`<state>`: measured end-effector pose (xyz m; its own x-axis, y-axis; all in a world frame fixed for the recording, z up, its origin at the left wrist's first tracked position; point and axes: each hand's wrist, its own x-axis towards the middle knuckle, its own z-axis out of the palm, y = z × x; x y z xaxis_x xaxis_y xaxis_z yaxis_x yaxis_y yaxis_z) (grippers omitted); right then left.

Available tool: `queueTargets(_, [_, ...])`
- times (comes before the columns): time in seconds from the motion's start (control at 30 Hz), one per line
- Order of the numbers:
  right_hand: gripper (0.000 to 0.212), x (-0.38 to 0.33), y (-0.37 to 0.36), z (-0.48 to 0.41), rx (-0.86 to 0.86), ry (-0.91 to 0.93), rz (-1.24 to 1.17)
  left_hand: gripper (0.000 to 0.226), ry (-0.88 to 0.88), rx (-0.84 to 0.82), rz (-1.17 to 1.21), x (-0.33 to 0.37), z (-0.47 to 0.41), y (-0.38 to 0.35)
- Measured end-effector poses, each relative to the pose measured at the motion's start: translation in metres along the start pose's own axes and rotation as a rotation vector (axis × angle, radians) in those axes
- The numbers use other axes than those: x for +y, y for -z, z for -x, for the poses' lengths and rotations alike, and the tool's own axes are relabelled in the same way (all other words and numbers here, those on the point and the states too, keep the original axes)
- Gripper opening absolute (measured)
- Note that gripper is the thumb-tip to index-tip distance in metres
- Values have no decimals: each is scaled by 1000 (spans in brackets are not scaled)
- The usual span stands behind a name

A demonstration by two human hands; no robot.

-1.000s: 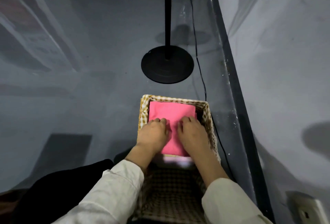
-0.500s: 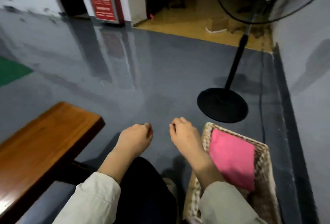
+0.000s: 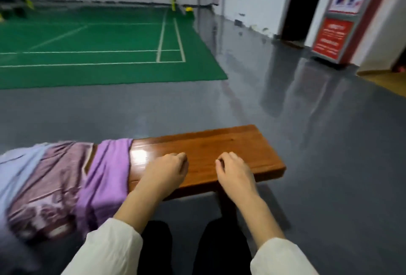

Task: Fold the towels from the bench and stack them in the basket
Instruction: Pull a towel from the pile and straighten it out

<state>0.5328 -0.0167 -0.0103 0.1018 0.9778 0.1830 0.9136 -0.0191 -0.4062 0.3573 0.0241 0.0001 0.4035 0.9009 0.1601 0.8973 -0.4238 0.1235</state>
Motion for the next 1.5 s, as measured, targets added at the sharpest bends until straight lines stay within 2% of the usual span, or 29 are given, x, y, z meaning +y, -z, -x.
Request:
queueTargets(0.13, [29, -62, -30, -19, -89, 154, -73, 29, 273, 5, -21, -60, 35, 8])
queueTargets(0.27, [27, -117, -59, -23, -138, 293, -89, 30, 433, -7, -72, -105, 71, 13])
queueTargets(0.6, [27, -205, -117, -26, -217, 476, -40, 26, 609, -4, -24, -206, 137, 9])
queueTargets(0.93, [30, -237, -171, -42, -318, 405, 19, 25, 624, -18, 32, -263, 143, -7])
queueTargets(1.13, [28, -226, -196, -68, -339, 336, 28, 25, 582, 22, 84, -270, 99, -26])
queueTargets(1.3, [27, -223, -217, -92, -334, 296, -6, 25, 614, 58, 143, -273, 56, -43])
queueTargets(1.4, [33, -231, -229, -102, -328, 284, 27, 33, 635, 109, 284, -277, 40, -62])
queueTargets(1.5, [47, -239, -241, -108, -358, 198, 93, 28, 622, 146, 260, -274, 35, -81])
